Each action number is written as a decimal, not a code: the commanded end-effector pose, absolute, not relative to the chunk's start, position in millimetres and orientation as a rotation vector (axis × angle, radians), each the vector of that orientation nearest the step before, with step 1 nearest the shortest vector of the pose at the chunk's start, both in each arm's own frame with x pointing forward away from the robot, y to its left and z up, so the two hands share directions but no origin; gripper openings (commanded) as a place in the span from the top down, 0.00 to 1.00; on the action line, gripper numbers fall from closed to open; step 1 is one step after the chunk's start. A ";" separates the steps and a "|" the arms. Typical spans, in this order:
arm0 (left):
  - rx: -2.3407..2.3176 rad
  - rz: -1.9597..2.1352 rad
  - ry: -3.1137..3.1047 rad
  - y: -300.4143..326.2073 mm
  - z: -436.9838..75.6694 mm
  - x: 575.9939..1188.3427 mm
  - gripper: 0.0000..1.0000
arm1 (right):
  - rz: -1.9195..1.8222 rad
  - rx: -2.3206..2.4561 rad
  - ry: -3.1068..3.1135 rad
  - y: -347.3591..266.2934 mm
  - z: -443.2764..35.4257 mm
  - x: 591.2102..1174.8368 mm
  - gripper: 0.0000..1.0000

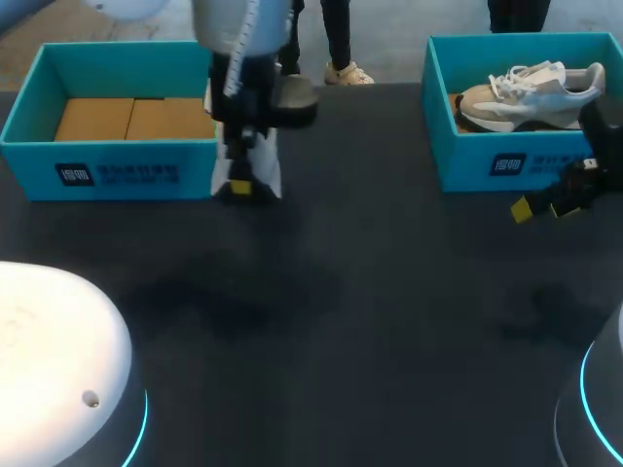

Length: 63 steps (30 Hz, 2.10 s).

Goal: Take the shoe out of the shoebox, open the shoe tongue, remove and reinsert the insole, then place the shoe into the shoebox

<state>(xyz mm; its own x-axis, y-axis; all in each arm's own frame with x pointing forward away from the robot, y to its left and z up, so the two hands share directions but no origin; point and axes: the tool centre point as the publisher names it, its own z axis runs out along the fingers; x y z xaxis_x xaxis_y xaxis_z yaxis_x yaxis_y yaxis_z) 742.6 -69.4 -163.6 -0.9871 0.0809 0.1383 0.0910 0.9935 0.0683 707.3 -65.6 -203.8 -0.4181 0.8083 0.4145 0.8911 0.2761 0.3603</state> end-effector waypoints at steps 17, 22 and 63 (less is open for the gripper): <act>-0.088 -0.005 -3.059 45.3 -183.7 814.4 1.00 | -0.830 -1.605 -2.386 -65.4 -204.2 706.5 0.00; -0.039 -0.011 -3.071 65.7 -185.9 831.6 1.00 | -0.830 -1.605 -2.386 -65.4 -204.2 706.5 0.00; 0.281 -0.073 -3.087 209.9 -195.7 966.6 1.00 | -0.830 -1.605 -2.386 -65.4 -204.2 706.5 0.00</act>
